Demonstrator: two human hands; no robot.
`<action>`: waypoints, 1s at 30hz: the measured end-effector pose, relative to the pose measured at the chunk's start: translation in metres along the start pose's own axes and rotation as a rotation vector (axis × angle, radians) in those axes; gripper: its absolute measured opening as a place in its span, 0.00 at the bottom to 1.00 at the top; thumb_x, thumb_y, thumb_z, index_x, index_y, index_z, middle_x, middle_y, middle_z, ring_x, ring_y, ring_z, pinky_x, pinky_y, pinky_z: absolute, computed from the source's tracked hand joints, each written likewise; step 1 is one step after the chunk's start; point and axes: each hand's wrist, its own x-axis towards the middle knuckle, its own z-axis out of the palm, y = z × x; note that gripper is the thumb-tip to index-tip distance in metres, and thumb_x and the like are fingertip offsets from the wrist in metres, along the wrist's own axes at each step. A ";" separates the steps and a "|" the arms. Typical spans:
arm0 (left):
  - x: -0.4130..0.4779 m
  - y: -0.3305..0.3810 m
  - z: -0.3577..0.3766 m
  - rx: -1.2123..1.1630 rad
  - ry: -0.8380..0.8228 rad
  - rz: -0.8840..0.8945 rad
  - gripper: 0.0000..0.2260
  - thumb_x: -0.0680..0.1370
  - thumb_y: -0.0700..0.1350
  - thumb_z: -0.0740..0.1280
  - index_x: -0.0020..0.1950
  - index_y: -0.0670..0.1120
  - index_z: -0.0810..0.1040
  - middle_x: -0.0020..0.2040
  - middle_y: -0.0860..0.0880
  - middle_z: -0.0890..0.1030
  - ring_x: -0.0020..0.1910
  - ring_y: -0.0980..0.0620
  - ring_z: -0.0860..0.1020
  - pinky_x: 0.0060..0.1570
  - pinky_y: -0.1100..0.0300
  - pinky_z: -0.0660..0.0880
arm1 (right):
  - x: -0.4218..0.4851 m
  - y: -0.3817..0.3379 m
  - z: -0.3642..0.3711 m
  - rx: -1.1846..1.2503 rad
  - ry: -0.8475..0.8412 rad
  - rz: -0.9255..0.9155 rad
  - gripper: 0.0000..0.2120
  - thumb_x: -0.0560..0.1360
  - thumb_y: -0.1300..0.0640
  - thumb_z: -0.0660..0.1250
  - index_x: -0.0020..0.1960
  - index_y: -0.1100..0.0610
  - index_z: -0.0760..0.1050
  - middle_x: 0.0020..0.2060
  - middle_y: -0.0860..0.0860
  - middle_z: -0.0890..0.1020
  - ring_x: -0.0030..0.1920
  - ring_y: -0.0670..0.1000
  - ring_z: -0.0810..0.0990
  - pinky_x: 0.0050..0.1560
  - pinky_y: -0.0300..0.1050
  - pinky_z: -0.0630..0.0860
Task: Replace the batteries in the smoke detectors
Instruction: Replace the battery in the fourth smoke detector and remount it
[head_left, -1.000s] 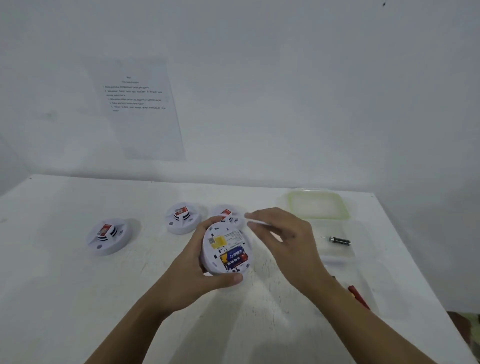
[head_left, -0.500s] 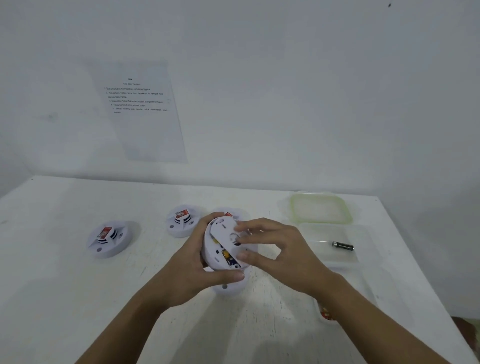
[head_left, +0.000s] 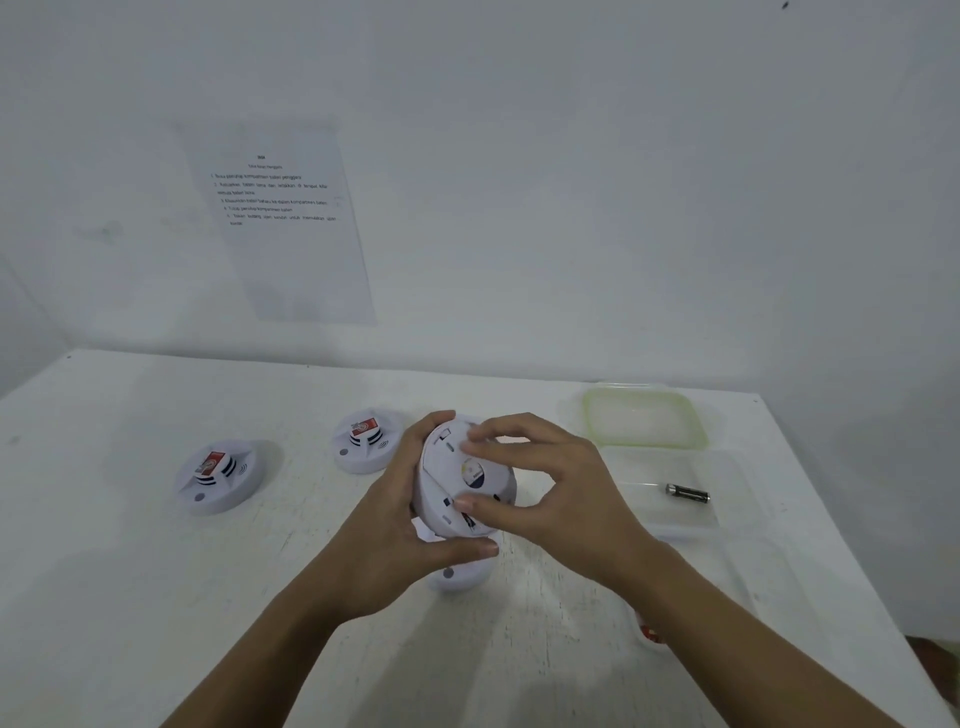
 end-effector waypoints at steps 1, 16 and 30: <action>0.001 0.000 0.001 0.013 0.010 0.002 0.45 0.67 0.48 0.81 0.76 0.59 0.58 0.72 0.61 0.71 0.70 0.55 0.73 0.67 0.52 0.75 | 0.001 0.000 0.001 -0.006 0.000 0.000 0.18 0.69 0.52 0.81 0.57 0.52 0.85 0.58 0.42 0.82 0.63 0.46 0.79 0.61 0.44 0.78; 0.004 -0.004 0.005 0.078 0.125 0.003 0.44 0.65 0.49 0.79 0.76 0.55 0.60 0.72 0.57 0.72 0.70 0.55 0.73 0.69 0.54 0.74 | 0.006 -0.013 -0.003 -0.098 0.050 0.069 0.26 0.65 0.46 0.82 0.61 0.51 0.83 0.49 0.40 0.80 0.52 0.43 0.79 0.50 0.32 0.75; 0.006 -0.004 0.013 0.128 0.184 0.093 0.43 0.68 0.51 0.78 0.77 0.52 0.59 0.72 0.59 0.70 0.71 0.53 0.72 0.69 0.49 0.74 | 0.005 -0.021 0.008 -0.069 0.189 0.130 0.26 0.66 0.43 0.80 0.60 0.53 0.84 0.43 0.45 0.78 0.48 0.45 0.79 0.45 0.36 0.77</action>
